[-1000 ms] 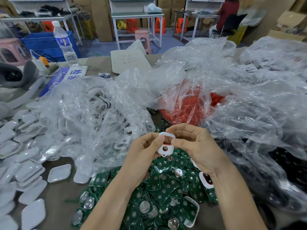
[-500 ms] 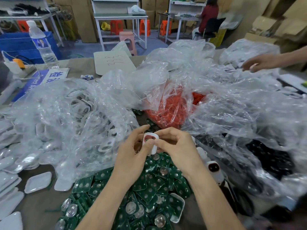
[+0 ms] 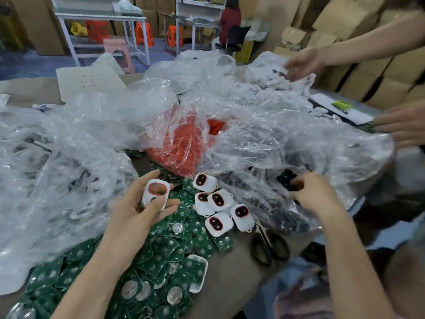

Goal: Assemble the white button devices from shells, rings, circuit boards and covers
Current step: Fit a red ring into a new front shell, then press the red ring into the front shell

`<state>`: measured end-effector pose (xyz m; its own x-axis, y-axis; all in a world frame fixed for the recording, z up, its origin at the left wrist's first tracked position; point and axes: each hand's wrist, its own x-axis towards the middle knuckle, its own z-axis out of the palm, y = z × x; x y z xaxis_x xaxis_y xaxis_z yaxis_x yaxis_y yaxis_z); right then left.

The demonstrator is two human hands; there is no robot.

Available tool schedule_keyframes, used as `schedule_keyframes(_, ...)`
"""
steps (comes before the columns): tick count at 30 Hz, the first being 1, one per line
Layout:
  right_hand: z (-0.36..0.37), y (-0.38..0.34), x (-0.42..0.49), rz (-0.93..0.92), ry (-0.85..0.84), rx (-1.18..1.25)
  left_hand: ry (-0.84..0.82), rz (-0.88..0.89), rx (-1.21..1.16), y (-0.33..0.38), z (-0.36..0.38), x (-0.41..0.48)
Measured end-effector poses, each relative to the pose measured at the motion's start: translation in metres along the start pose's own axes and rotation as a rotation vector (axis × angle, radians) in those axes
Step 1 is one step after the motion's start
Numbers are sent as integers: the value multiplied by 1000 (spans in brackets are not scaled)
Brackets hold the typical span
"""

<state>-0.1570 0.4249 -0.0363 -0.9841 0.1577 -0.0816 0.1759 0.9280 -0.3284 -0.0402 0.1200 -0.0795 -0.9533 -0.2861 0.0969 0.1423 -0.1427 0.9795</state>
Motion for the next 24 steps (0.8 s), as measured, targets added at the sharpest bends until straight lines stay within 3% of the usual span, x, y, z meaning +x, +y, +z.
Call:
schedule_keyframes(6,7,8,18,-94,-49,156,-44,2,-16,-2,2,-2)
schedule_keyframes(13,-1,14,15,-152,-183,78,-44,-1,-52,-1,0,-1)
schedule_keyframes(18,7,18,15,-126,-75,162,-60,6,-40,0,0,-3)
schedule_keyframes(24,-3,12,2,-118,145,511,-43,-5,-59,2,2,-3)
